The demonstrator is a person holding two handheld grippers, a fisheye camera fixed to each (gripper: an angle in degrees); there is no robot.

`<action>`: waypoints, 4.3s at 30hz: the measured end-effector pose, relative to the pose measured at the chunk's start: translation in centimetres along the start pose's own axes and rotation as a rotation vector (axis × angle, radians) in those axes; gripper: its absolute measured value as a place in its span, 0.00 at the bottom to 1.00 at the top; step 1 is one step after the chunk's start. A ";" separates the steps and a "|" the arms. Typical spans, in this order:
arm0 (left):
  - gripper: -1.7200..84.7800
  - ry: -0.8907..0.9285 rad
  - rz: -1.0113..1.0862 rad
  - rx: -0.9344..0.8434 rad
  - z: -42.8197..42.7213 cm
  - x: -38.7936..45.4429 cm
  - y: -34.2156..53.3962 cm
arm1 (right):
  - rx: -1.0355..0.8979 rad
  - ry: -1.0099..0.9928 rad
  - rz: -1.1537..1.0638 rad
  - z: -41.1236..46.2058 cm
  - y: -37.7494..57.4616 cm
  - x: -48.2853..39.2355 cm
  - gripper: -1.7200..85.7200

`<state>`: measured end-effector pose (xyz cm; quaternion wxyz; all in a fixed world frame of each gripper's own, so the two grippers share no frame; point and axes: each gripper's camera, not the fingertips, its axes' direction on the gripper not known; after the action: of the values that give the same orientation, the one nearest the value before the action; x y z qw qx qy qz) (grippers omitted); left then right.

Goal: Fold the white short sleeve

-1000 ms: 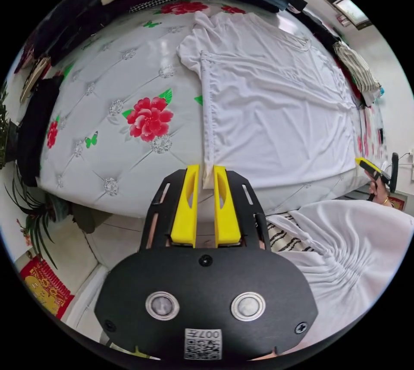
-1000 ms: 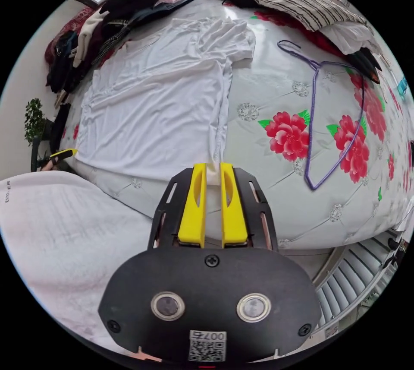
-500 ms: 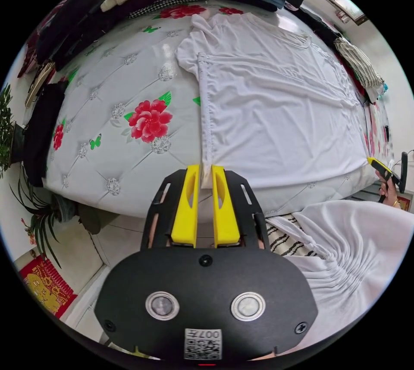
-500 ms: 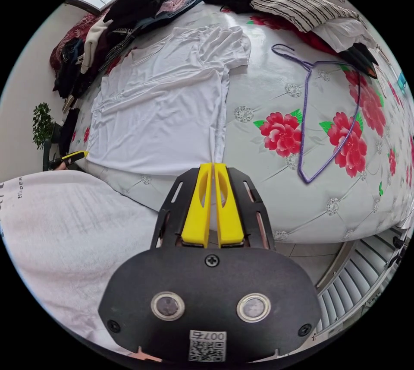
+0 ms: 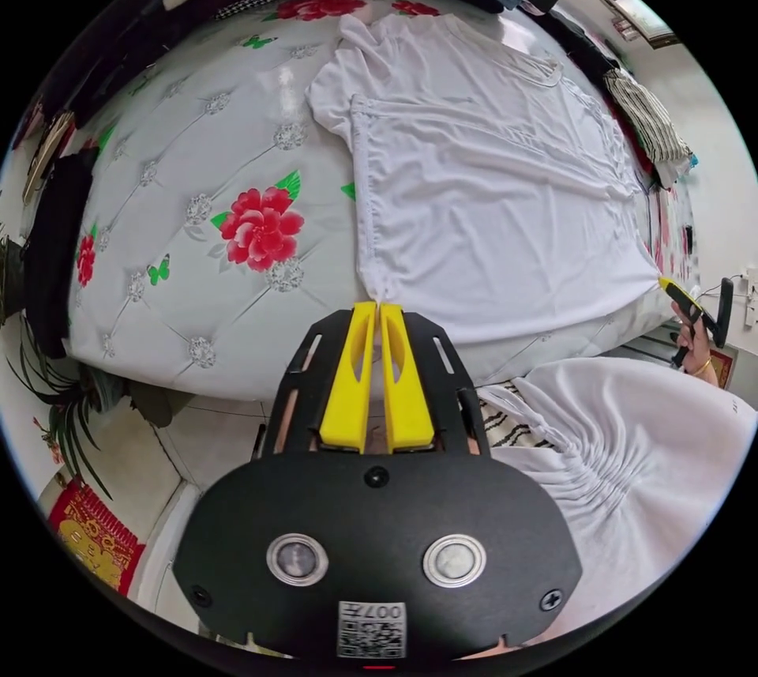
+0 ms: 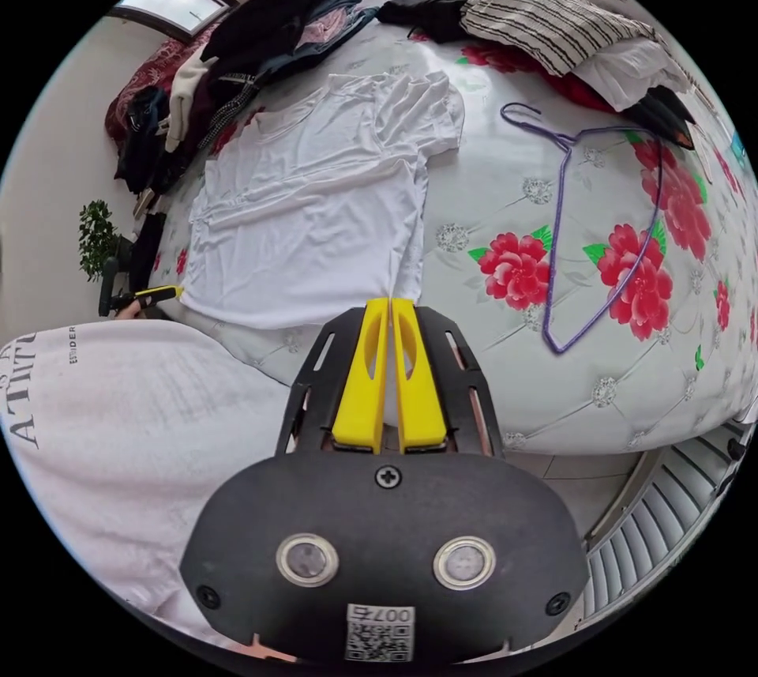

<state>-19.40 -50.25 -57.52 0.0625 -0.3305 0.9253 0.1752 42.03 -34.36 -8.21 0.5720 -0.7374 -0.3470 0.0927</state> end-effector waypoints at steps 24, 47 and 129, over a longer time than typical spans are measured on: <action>0.01 0.207 0.311 0.637 -35.9 -6.3 -5.7 | 0.651 -0.284 -0.341 -26.8 -8.5 -4.2 0.02; 0.02 0.192 0.073 0.033 -6.6 -12.1 10.3 | -0.024 -0.195 0.017 3.8 5.3 3.3 0.02; 0.16 0.574 -0.105 0.391 -21.0 -44.7 3.8 | -0.231 -0.452 -1.323 23.5 -39.3 -42.8 0.02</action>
<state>12.76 -28.81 -26.51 -0.1290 -0.3954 0.9029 -0.1086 -18.19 -38.36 8.63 0.3405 -0.3905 -0.8400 -0.1609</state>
